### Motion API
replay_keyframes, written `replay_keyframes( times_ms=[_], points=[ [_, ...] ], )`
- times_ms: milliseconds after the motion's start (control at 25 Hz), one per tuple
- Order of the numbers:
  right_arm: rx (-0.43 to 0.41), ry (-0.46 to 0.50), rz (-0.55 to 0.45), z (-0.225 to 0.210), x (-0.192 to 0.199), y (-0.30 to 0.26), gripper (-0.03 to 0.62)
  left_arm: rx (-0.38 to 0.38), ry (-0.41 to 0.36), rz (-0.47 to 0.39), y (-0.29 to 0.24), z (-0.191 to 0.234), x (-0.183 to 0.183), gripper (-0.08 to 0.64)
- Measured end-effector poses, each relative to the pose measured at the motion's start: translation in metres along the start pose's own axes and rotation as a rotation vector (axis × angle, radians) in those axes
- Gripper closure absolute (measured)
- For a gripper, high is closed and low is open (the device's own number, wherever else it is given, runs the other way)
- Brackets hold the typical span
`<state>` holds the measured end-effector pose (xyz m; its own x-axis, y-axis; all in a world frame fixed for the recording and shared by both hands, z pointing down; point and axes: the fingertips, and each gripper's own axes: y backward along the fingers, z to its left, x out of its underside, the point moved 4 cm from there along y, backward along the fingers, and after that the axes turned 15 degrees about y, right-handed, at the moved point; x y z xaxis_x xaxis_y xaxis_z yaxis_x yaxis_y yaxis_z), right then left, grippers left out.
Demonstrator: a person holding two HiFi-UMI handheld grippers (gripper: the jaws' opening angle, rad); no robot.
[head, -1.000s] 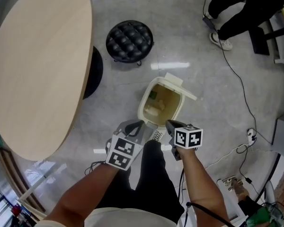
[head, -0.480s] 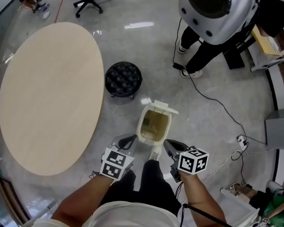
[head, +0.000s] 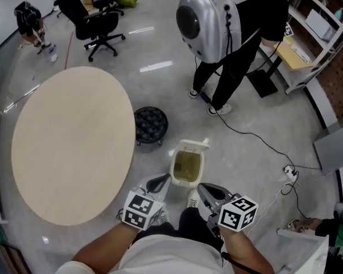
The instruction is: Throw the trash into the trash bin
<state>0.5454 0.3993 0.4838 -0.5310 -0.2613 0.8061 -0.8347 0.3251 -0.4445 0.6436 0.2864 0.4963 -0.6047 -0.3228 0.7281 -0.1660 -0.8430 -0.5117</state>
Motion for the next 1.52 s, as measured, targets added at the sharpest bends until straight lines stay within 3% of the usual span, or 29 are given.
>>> replay_keyframes(
  times_ms=[200,480,760,1000,1120,1320,1520],
  points=[
    [0.037,0.018,-0.094,0.032,-0.011,0.03,0.591,0.062,-0.025,-0.042,0.033,-0.018,-0.01,0.554],
    [0.038,0.04,-0.158,0.032,-0.021,0.072,0.591,0.081,-0.02,-0.102,0.043,-0.05,-0.021,0.554],
    [-0.01,0.113,-0.168,0.022,-0.029,0.111,0.591,0.027,0.004,-0.157,0.044,-0.08,-0.019,0.554],
    [-0.01,0.222,-0.189,0.008,-0.024,0.155,0.591,0.0,-0.023,-0.232,0.042,-0.128,-0.022,0.554],
    [-0.028,0.233,-0.178,0.003,-0.007,0.171,0.591,-0.01,0.009,-0.243,0.046,-0.153,-0.006,0.554],
    [-0.052,0.19,-0.167,-0.008,0.016,0.192,0.592,-0.068,-0.031,-0.225,0.047,-0.176,0.019,0.554],
    [-0.041,0.185,-0.155,-0.005,0.029,0.204,0.592,-0.073,-0.026,-0.215,0.055,-0.184,0.03,0.554]
  ],
)
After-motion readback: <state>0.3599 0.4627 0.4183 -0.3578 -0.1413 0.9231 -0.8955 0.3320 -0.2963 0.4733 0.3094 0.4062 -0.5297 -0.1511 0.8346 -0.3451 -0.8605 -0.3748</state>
